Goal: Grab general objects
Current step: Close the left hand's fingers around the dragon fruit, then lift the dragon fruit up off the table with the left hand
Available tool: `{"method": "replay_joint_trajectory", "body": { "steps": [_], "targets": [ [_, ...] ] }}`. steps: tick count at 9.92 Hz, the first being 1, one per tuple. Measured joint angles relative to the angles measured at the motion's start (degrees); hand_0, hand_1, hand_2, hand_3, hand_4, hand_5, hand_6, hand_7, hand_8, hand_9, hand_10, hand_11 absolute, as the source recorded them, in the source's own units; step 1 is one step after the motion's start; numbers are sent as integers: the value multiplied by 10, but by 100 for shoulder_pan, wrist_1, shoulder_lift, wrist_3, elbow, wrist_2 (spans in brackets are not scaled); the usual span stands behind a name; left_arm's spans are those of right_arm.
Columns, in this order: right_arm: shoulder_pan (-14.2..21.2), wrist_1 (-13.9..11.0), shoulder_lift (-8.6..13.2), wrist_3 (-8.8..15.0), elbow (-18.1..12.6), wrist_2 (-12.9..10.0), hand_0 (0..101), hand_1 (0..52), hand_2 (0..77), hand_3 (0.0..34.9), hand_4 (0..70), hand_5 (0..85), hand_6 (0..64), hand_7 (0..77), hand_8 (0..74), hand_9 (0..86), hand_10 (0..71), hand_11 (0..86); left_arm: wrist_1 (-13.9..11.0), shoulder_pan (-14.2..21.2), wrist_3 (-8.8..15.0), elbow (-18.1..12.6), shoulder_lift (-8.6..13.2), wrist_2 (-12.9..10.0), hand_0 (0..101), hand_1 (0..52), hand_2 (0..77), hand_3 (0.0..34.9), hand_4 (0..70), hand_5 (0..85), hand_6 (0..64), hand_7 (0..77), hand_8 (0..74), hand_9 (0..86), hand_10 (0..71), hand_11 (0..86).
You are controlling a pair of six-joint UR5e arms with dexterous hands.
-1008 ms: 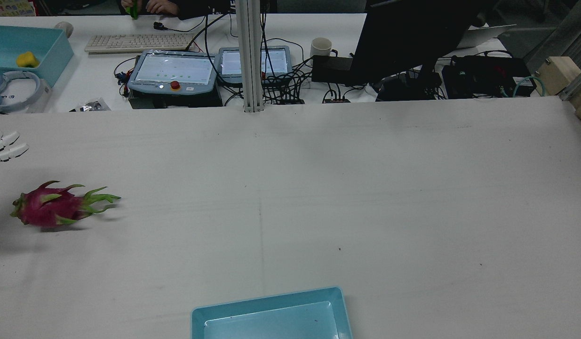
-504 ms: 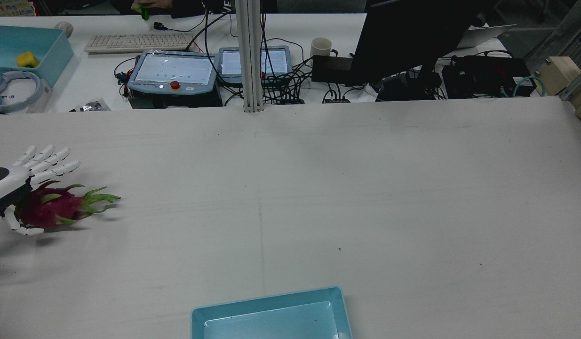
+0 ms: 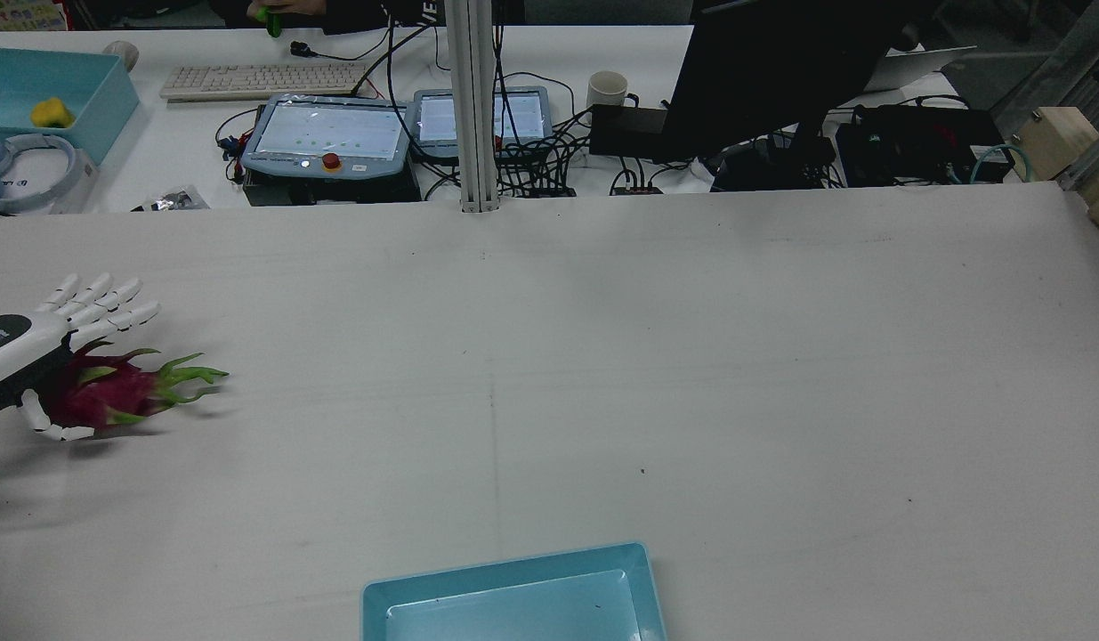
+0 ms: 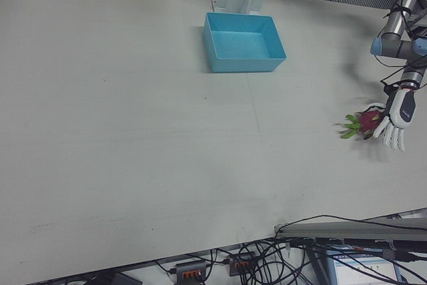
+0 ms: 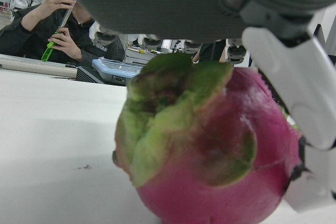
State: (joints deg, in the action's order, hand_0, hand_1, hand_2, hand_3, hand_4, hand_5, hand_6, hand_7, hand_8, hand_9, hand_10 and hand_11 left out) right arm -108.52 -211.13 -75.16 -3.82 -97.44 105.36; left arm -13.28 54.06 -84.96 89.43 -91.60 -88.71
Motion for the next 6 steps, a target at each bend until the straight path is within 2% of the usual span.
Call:
{"method": "replay_joint_trajectory", "body": {
  "steps": [1, 2, 3, 4, 5, 6],
  "targets": [
    [0, 0, 0, 0, 0, 0, 0, 54, 16, 0, 0, 5, 0, 0, 0, 11, 0, 5, -5, 0, -93, -35, -4, -3, 633, 0, 355, 199, 0, 22, 5, 27, 16, 11, 11, 11],
    [0, 0, 0, 0, 0, 0, 0, 54, 16, 0, 0, 5, 0, 0, 0, 5, 0, 5, 0, 0, -133, -39, -6, -5, 612, 0, 355, 152, 54, 22, 5, 27, 11, 11, 11, 11],
    [0, 0, 0, 0, 0, 0, 0, 54, 16, 0, 0, 5, 0, 0, 0, 5, 0, 5, 6, 0, -150, -38, -6, -5, 612, 0, 355, 152, 54, 22, 5, 27, 11, 11, 11, 11],
    [0, 0, 0, 0, 0, 0, 0, 54, 16, 0, 0, 5, 0, 0, 0, 5, 0, 5, 14, 0, -158, -31, -5, -5, 601, 0, 393, 79, 235, 22, 38, 218, 16, 11, 11, 11],
    [0, 0, 0, 0, 0, 0, 0, 54, 16, 0, 0, 5, 0, 0, 0, 11, 0, 5, 25, 0, -160, -19, -3, -5, 599, 0, 409, 37, 305, 0, 175, 311, 16, 11, 11, 11],
    [0, 0, 0, 0, 0, 0, 0, 54, 16, 0, 0, 5, 0, 0, 0, 11, 0, 5, 35, 0, -163, -10, 0, -3, 599, 0, 409, 37, 305, 0, 175, 311, 16, 11, 11, 11]
  ]
}}
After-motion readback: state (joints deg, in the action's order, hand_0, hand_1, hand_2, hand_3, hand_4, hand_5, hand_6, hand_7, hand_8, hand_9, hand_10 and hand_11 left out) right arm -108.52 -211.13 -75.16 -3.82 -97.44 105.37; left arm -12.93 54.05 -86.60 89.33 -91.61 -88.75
